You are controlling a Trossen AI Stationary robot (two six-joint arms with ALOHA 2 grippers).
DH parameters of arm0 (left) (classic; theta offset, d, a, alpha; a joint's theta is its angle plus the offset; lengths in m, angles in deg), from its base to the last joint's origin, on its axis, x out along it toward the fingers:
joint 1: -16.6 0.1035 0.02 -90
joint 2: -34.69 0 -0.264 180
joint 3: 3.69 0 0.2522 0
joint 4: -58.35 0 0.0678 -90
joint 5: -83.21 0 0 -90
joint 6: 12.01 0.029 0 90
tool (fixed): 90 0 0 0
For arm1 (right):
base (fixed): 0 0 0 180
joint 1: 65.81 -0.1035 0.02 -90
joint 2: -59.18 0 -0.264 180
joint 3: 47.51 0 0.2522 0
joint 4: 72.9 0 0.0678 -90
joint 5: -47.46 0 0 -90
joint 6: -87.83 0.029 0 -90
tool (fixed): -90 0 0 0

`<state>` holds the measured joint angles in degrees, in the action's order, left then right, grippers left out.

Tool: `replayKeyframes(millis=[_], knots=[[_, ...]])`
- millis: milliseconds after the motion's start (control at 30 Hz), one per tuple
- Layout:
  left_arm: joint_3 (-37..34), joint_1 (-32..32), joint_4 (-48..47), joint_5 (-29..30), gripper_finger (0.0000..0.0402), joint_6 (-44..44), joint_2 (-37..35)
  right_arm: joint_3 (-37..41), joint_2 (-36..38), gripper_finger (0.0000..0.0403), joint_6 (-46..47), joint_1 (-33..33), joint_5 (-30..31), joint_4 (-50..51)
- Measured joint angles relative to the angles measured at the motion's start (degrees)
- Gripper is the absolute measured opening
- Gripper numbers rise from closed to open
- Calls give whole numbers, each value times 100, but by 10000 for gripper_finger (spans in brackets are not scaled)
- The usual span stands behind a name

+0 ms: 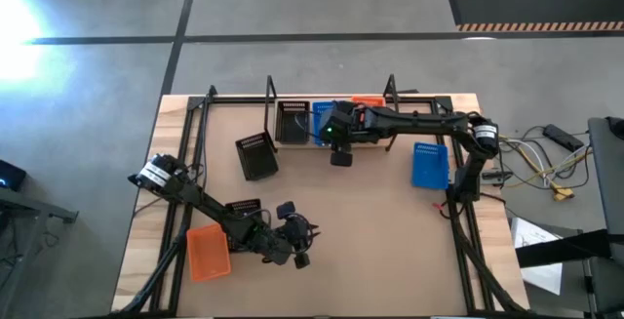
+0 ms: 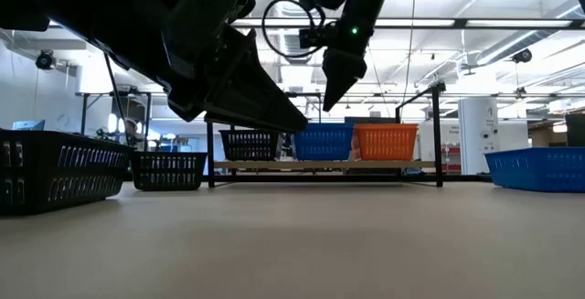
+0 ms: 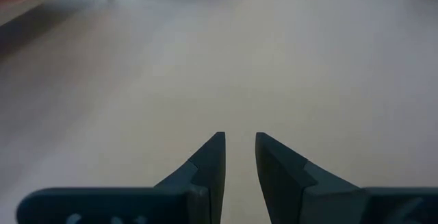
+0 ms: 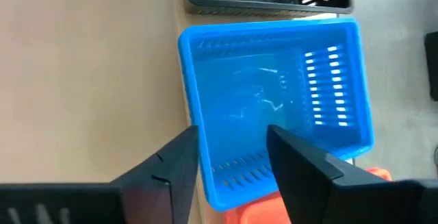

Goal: Stack baskets on shelf by color
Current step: Stack the bottom black bin on the black bin on the shelf

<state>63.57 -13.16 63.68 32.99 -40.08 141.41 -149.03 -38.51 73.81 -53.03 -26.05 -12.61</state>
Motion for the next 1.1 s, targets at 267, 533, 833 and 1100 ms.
replayKeyframes(millis=[267, 533, 833, 1100], knots=[[-6, -203, -12, 484, 65, 485, -347, 1058, 958, 166, 286, -470, -291, -868], [168, -884, -15, 1957, 65, 2211, -1155, 3629, 2170, 139, 1275, -1871, -347, -3129], [604, -1258, -2294, 1660, 65, 2241, -2223, 6030, 2243, 118, 2215, -3522, 26, -6934], [1582, -1220, -6698, -610, 65, -1161, -2362, 6596, 1735, 102, 2612, -4105, 1058, -8266]])
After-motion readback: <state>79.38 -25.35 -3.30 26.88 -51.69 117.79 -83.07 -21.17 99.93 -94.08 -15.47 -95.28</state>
